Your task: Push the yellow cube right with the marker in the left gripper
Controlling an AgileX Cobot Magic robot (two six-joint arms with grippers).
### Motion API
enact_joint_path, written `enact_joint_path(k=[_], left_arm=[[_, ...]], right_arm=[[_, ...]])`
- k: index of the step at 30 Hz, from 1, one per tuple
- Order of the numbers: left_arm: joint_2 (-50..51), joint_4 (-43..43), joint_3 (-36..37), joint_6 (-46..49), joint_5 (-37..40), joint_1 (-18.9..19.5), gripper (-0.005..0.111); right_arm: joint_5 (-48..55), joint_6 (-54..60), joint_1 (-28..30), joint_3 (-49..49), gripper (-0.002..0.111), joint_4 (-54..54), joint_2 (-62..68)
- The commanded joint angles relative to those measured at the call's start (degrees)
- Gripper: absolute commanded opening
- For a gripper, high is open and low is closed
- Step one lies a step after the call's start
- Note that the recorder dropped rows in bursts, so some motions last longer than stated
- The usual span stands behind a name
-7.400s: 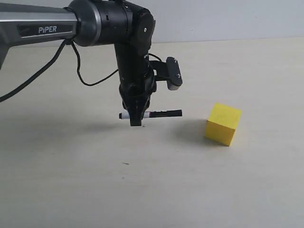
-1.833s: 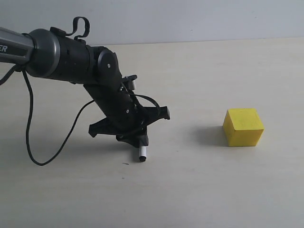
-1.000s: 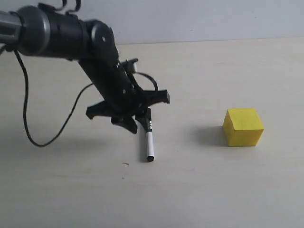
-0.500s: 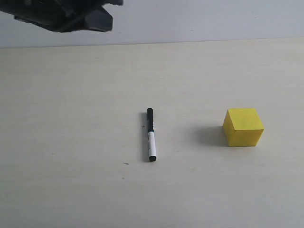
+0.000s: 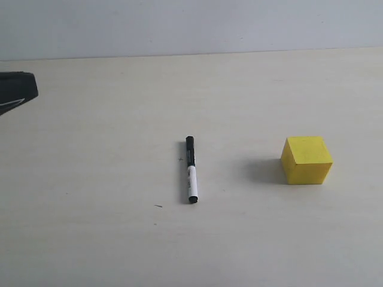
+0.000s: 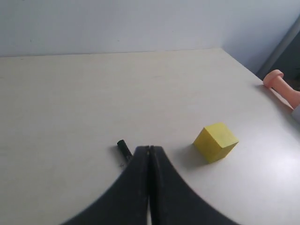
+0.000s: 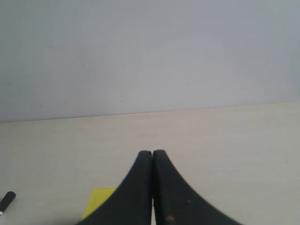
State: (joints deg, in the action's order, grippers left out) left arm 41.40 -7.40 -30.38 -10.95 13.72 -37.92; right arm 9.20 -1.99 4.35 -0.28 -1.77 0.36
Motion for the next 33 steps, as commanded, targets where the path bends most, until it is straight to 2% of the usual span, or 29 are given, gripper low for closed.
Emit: enact_joint_path(k=[1, 16, 19, 23, 26, 29, 33], left_arm=[[-0.83, -0.09, 1.06, 0.27, 0.76, -0.31, 0.0], [-0.64, -0.09, 1.06, 1.73, -1.63, 0.35, 0.0], [-2.34, -0.09, 1.34, 4.08, -1.05, 7.0, 0.0], [-9.36, 1.65, 4.91, 6.25, -1.06, 20.93, 0.0], [-16.19, 5.18, 8.63, 8.06, -1.06, 27.98, 0.0], [-24.51, 6.86, 14.55, 8.71, -4.94, 32.84, 0.0], [-36.95, 6.65, 24.92, 7.57, -8.75, 33.38, 0.0]], right_arm=[[-0.45, 0.24, 0.27, 0.28, 0.0, 0.23, -0.36], [-0.45, 0.38, 0.27, 0.28, 0.0, 0.23, -0.36], [-0.45, 0.38, 0.27, 0.28, 0.0, 0.23, -0.36], [-0.45, 0.38, 0.27, 0.28, 0.0, 0.23, -0.36], [-0.45, 0.25, 0.27, 0.28, 0.0, 0.23, -0.36], [-0.45, 0.25, 0.27, 0.28, 0.0, 0.23, -0.36], [-0.45, 0.35, 0.27, 0.28, 0.0, 0.23, -0.36]])
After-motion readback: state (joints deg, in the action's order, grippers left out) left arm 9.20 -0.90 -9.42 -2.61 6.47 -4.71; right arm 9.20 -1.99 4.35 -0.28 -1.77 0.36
